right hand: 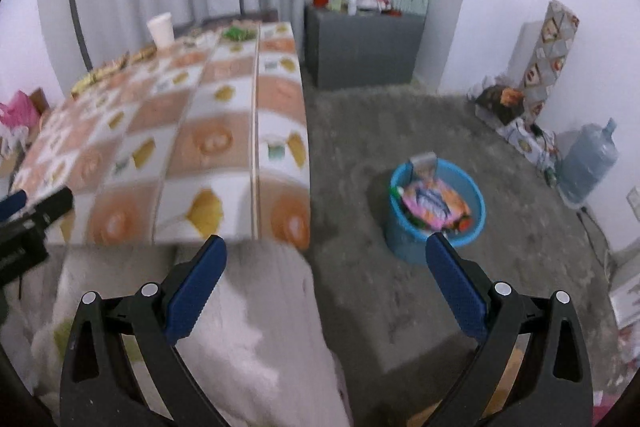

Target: Collect trash

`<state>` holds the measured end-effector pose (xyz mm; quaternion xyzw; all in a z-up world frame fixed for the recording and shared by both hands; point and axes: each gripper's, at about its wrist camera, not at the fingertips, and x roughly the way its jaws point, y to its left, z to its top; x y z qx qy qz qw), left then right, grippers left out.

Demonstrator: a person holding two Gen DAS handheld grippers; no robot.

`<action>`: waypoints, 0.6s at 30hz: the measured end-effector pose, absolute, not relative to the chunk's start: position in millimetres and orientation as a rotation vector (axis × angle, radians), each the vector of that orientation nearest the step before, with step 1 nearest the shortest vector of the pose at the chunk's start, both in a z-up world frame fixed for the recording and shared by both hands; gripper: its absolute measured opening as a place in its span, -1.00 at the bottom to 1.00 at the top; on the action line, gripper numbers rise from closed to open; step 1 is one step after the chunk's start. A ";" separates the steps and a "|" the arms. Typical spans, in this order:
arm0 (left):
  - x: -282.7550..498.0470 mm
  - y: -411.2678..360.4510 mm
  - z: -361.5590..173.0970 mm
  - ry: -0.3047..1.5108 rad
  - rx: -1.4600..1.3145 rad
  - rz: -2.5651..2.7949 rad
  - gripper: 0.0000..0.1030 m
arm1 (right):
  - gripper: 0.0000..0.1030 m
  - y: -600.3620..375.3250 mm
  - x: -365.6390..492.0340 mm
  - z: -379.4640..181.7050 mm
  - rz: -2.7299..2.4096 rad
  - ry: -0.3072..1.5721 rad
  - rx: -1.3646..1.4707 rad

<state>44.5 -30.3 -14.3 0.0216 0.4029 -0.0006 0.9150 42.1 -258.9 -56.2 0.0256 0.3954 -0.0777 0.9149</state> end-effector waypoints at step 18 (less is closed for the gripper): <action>44.6 -22.4 2.7 0.763 0.041 0.037 0.89 | 0.86 -245.4 34.1 -50.6 -0.218 0.818 0.008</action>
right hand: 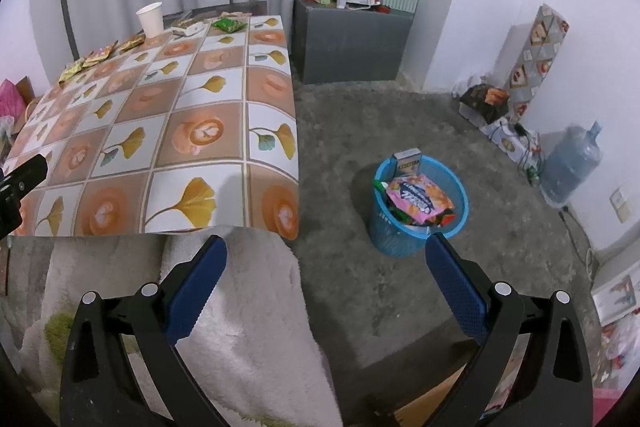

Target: Collect trash

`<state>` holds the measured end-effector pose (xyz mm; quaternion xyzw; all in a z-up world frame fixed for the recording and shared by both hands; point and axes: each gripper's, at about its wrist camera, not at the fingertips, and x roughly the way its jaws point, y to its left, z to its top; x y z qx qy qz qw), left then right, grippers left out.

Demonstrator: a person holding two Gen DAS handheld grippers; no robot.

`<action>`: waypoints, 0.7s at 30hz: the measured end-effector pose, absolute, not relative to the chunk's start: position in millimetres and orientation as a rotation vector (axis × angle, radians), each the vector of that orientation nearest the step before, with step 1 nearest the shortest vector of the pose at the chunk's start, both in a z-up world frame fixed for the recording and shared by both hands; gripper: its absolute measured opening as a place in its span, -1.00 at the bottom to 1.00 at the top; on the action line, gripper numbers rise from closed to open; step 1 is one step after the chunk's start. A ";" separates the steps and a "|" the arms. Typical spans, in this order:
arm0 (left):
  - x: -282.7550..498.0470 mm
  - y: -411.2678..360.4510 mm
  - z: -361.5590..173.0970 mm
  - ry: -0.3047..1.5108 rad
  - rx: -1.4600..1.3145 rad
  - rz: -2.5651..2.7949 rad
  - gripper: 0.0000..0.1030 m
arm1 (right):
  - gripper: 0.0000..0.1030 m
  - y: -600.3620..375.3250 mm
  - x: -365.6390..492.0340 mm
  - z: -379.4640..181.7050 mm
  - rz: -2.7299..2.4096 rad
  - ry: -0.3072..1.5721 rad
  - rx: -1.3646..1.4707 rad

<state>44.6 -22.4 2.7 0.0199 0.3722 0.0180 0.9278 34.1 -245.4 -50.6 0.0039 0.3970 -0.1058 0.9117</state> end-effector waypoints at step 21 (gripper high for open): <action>39.9 18.7 16.7 0.742 0.029 0.116 0.89 | 0.86 -208.4 40.4 -35.4 -0.137 0.780 0.022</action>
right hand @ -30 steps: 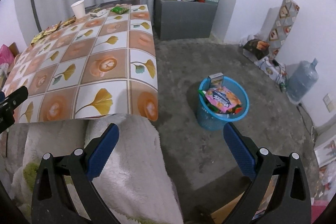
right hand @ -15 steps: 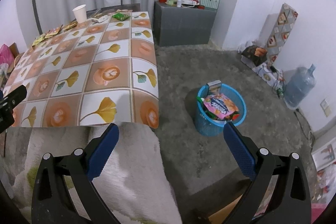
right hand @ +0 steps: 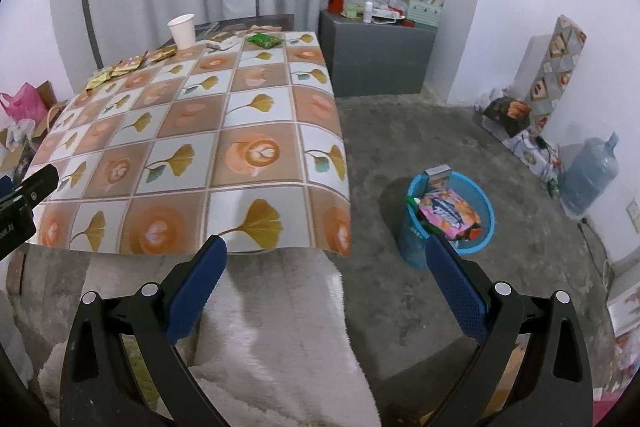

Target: Collect trash

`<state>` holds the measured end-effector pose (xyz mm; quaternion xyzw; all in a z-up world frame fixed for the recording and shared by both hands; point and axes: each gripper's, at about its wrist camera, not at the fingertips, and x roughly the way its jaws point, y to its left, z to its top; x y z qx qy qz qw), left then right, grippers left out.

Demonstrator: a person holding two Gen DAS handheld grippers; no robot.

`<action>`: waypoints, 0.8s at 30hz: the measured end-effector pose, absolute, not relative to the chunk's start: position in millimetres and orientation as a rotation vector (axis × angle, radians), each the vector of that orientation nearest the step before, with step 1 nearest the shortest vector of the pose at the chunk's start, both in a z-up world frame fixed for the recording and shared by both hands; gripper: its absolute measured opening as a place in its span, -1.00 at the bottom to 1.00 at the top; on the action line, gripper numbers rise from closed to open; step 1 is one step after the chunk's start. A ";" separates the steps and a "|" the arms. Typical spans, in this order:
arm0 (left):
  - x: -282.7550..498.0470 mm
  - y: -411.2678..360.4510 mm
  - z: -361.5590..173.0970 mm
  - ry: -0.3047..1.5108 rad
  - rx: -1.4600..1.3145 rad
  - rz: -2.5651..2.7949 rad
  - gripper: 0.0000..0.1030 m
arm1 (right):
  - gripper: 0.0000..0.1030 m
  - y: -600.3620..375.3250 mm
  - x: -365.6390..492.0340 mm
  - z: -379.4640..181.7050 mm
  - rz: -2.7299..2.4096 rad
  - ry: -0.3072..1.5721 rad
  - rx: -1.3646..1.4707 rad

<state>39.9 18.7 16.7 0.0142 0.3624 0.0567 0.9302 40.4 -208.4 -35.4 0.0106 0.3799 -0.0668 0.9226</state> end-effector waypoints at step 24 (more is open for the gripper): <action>20.2 34.2 44.6 0.667 -0.006 0.131 0.89 | 0.86 -198.2 21.7 -4.9 -0.150 0.719 0.026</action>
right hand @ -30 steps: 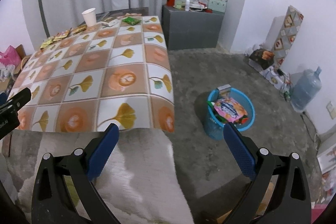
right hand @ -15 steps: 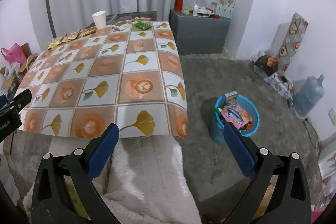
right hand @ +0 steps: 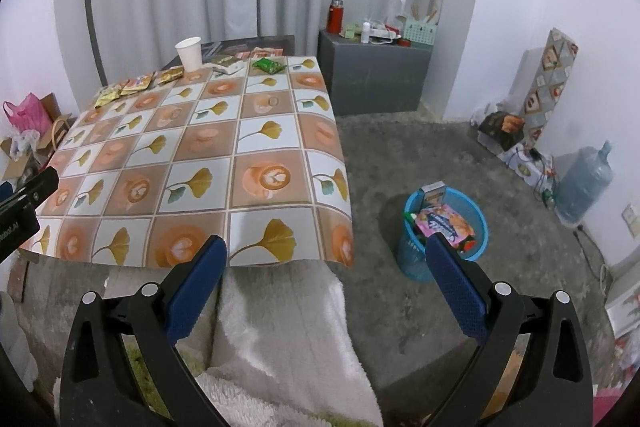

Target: Collect trash

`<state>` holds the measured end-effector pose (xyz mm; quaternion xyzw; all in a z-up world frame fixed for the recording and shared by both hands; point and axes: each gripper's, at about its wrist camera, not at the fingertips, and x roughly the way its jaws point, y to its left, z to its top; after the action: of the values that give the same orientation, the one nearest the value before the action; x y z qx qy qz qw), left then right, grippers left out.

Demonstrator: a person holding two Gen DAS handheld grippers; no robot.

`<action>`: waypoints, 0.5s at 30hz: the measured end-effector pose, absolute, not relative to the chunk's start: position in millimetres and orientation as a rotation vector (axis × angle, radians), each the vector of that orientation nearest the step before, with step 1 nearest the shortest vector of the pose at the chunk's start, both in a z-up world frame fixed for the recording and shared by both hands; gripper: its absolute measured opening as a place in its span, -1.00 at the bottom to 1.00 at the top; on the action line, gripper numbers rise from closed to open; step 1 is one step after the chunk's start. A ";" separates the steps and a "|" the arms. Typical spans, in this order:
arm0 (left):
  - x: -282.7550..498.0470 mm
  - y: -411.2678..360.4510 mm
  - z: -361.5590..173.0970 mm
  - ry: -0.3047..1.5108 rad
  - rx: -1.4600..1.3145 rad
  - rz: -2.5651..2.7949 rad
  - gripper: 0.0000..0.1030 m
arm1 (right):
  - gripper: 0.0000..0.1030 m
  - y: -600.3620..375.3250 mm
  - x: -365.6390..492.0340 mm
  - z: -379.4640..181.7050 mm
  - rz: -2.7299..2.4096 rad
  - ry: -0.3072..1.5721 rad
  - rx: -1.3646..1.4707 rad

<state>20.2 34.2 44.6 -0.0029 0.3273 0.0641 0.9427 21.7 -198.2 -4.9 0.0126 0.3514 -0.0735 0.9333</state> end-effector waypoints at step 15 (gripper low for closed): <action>18.1 24.9 44.5 0.683 -0.002 0.104 0.89 | 0.86 -203.7 17.3 -5.6 -0.160 0.726 0.041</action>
<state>18.1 24.9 44.5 -0.0010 0.3345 0.0510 0.9410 17.3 -203.7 -5.6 0.0201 0.3549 -0.0781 0.9314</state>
